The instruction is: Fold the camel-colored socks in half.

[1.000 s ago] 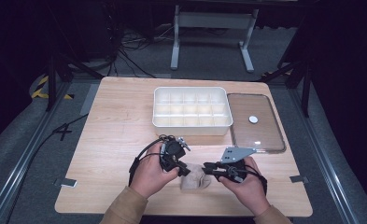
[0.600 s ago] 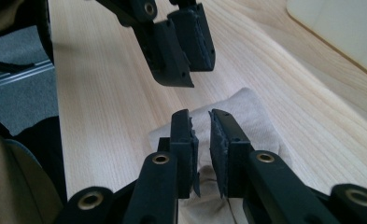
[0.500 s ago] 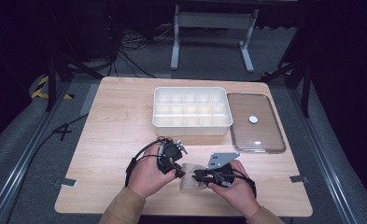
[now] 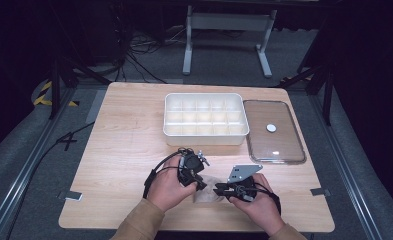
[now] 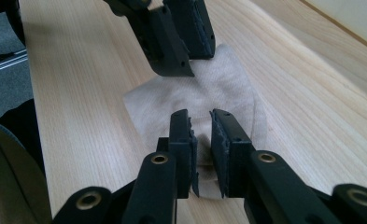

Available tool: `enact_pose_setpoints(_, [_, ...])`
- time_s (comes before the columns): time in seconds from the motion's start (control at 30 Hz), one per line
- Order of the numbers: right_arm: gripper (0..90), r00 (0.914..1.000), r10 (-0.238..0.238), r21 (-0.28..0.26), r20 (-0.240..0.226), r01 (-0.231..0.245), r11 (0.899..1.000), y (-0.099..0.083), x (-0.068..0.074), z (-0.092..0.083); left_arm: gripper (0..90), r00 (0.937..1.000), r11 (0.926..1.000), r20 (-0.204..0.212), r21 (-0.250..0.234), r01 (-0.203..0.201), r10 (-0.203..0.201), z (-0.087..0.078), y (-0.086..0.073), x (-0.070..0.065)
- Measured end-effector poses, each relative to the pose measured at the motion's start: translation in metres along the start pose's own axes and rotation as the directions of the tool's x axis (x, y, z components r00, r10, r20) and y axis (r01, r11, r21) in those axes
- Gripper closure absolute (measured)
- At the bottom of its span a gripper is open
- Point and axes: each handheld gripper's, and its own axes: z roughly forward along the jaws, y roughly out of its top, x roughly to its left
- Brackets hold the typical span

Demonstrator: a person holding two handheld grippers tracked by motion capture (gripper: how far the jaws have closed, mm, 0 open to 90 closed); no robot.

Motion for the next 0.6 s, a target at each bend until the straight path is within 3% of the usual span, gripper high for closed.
enact_pose_setpoints(0.3, [75.6,0.9999,0.009,0.038,0.011,-0.01,0.999,-0.01,-0.006,0.003,71.9,1.0,0.9994,-0.002,0.034,0.01,-0.01,0.012,0.001,0.003])
enact_pose_setpoints(0.6, [72.4,0.9996,-0.029,0.094,0.002,0.029,0.995,-0.016,-0.011,0.006,72.5,0.9995,0.9984,0.008,0.049,0.029,-0.03,0.017,-0.002,0.007])
